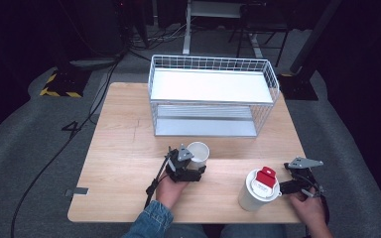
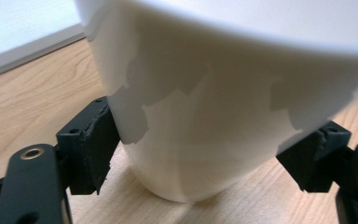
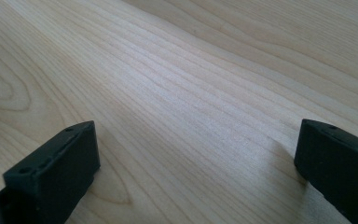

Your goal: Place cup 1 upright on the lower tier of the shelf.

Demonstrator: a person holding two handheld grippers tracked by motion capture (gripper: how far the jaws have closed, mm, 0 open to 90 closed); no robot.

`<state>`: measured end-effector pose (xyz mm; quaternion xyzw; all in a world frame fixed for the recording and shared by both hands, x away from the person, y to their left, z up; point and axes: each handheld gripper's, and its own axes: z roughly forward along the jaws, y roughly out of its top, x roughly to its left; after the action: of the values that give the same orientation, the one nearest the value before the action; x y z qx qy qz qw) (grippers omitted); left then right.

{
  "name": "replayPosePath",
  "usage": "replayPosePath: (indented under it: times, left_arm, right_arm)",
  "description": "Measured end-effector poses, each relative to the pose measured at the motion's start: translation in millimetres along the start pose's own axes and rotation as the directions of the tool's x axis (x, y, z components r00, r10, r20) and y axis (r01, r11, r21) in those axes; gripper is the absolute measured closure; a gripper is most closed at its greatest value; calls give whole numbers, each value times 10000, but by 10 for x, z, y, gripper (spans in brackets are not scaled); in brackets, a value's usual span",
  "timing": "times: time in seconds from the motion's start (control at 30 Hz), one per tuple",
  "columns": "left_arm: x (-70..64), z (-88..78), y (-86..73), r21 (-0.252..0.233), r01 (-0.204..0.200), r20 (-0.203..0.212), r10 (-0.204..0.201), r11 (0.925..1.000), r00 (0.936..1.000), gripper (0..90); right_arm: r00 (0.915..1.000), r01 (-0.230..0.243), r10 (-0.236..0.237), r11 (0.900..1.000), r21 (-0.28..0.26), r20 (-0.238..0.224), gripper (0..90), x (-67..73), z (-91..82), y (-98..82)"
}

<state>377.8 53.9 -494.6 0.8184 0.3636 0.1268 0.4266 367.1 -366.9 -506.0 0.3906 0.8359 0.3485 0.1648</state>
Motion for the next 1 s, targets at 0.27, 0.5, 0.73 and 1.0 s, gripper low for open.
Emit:
replayPosePath:
  times: [0.27,0.5,0.73,1.0]
  left_arm:
    - [-22,6,-8,2,-327,-269,327,9995,9991,232]
    - [-36,6,-7,0,-351,-280,351,9994,9990,235]
    - [-67,-30,13,-150,-460,-314,455,9988,9985,236]
    - [-113,-106,90,36,-256,-143,256,9997,9996,236]
  right_arm:
    - [10000,2,-2,10000,-2,3,0,0,0,0]
    - [10000,0,0,10000,1,2,0,0,0,0]
    - [10000,-3,3,10000,-1,2,0,0,0,0]
    - [10000,0,0,10000,-1,2,0,0,0,0]
